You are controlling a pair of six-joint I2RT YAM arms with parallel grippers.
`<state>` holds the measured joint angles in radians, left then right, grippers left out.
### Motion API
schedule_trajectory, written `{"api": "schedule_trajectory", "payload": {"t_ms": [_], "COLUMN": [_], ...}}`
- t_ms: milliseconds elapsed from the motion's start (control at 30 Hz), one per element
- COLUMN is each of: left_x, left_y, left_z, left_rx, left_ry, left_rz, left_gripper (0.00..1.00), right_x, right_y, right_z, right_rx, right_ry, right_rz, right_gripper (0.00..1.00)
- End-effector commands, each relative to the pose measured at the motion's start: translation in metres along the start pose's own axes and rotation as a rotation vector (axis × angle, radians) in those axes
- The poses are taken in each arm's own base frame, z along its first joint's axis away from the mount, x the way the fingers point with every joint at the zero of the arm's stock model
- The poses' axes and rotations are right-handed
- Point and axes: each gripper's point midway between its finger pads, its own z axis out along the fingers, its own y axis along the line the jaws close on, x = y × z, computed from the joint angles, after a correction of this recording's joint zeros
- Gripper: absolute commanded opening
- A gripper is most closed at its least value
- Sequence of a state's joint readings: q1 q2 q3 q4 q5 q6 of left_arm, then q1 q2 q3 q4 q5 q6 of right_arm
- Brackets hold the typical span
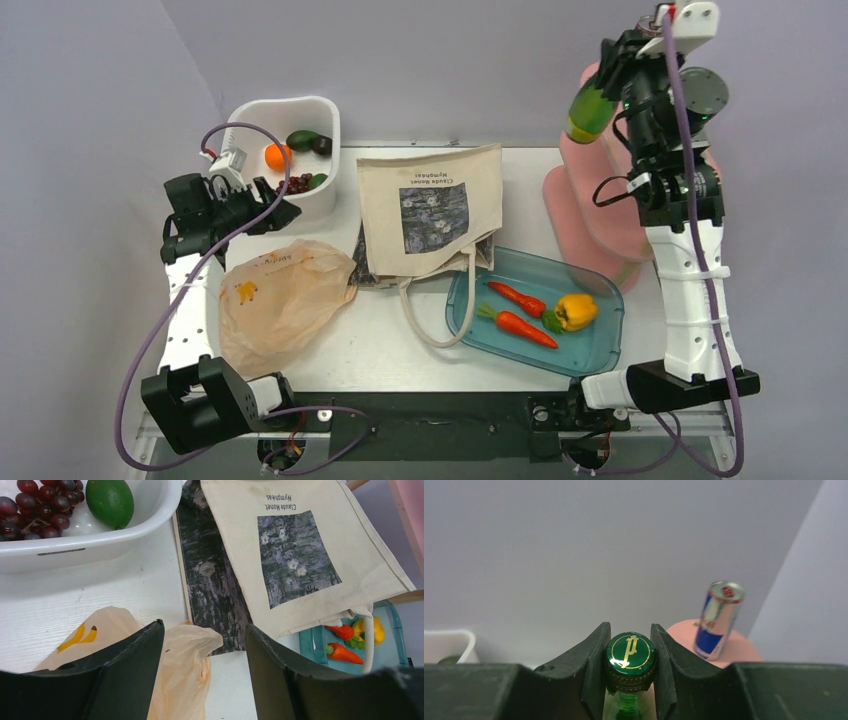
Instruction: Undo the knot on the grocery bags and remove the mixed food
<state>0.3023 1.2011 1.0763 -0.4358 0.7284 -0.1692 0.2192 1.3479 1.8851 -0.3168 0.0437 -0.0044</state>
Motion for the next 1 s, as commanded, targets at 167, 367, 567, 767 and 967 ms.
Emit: {"api": "schedule_trajectory", "payload": {"t_ms": [167, 367, 567, 767, 967], "left_x": [-0.031, -0.024, -0.017, -0.015, -0.013], "left_y": [-0.009, -0.008, -0.009, -0.011, -0.013], "left_z": [0.003, 0.004, 0.004, -0.001, -0.005], "left_rx": [0.008, 0.013, 0.016, 0.011, 0.011], "left_ry": [-0.077, -0.07, -0.056, -0.052, -0.041], "left_rz": [0.07, 0.061, 0.059, 0.086, 0.113], "left_gripper": [0.58, 0.58, 0.58, 0.58, 0.58], "right_x": [-0.124, -0.116, -0.085, -0.055, -0.024], "right_y": [-0.081, -0.114, -0.136, -0.149, -0.153], "right_z": [-0.006, 0.008, 0.029, 0.043, 0.049], "right_rx": [0.214, 0.276, 0.305, 0.327, 0.33], "right_ry": [-0.357, -0.346, -0.289, -0.233, -0.17], "right_rz": [0.025, -0.013, -0.056, -0.072, -0.102], "right_gripper": [0.0, 0.0, 0.0, 0.0, 0.09]}}
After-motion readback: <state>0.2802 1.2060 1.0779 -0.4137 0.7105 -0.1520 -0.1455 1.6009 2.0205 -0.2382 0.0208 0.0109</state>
